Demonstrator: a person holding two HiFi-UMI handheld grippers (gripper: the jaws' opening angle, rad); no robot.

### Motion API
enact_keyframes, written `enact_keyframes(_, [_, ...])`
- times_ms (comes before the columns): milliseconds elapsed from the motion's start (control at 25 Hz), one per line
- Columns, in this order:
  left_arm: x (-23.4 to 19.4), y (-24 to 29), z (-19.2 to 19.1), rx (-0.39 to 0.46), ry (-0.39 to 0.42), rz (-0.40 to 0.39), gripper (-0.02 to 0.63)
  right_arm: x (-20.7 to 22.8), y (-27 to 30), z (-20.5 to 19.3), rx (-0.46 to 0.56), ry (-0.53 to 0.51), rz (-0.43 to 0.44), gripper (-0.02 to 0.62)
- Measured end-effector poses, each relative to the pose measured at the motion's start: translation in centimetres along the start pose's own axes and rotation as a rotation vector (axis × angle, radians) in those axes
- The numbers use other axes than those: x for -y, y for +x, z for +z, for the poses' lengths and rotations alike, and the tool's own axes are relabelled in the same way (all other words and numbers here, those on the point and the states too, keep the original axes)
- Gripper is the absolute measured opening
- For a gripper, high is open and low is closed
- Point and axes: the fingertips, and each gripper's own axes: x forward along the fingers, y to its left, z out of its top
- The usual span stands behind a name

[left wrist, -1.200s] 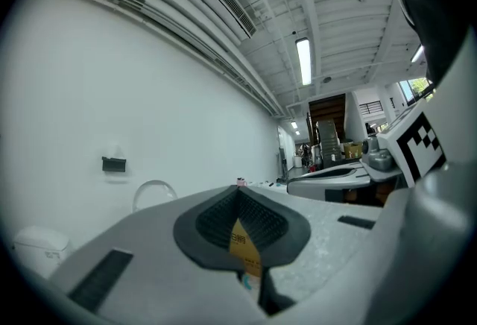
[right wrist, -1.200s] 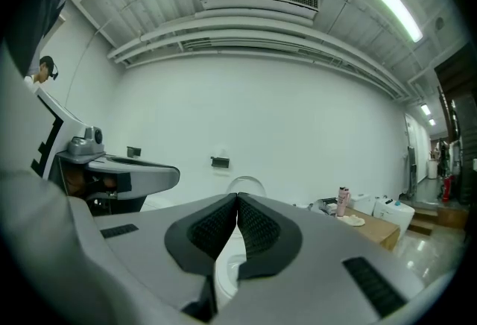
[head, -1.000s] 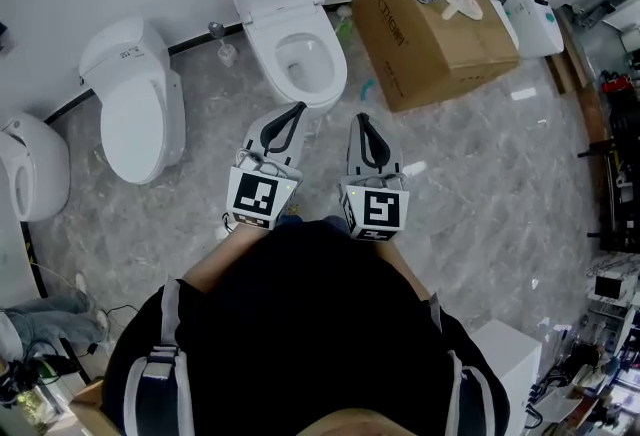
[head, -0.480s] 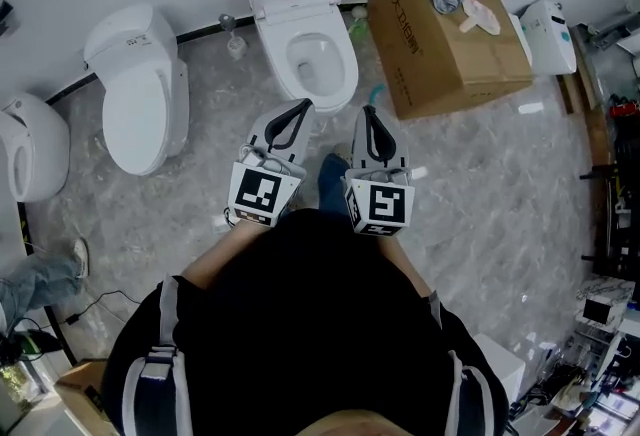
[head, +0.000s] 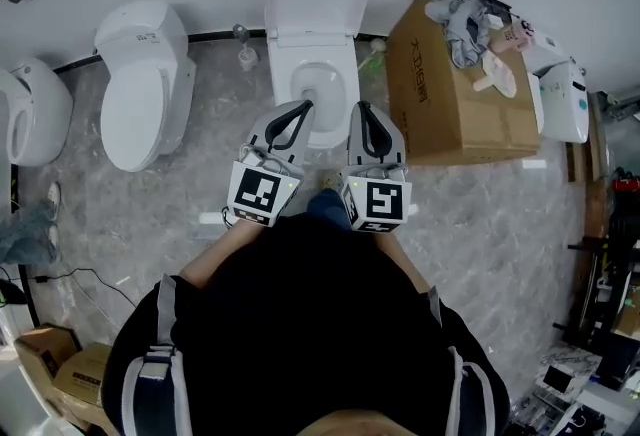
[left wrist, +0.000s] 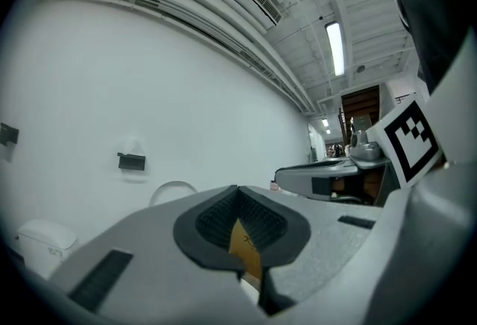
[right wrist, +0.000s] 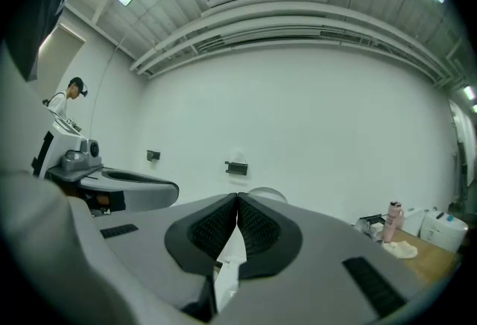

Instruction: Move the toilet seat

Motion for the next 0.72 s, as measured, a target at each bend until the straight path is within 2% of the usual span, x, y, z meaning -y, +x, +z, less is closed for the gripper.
enact_keyframes(360, [-0.6,7.8,0.4,-0.005,-0.017,0.169,0.008,6.5,5.9,-0.4,0.003,-0.035,0.18,0.023])
enact_keyframes(720, [0.3,12.9,-0.1,0.007,-0.028,0.268,0.008,10.8,8.8,-1.3,0.016,-0.049,0.294,0.023])
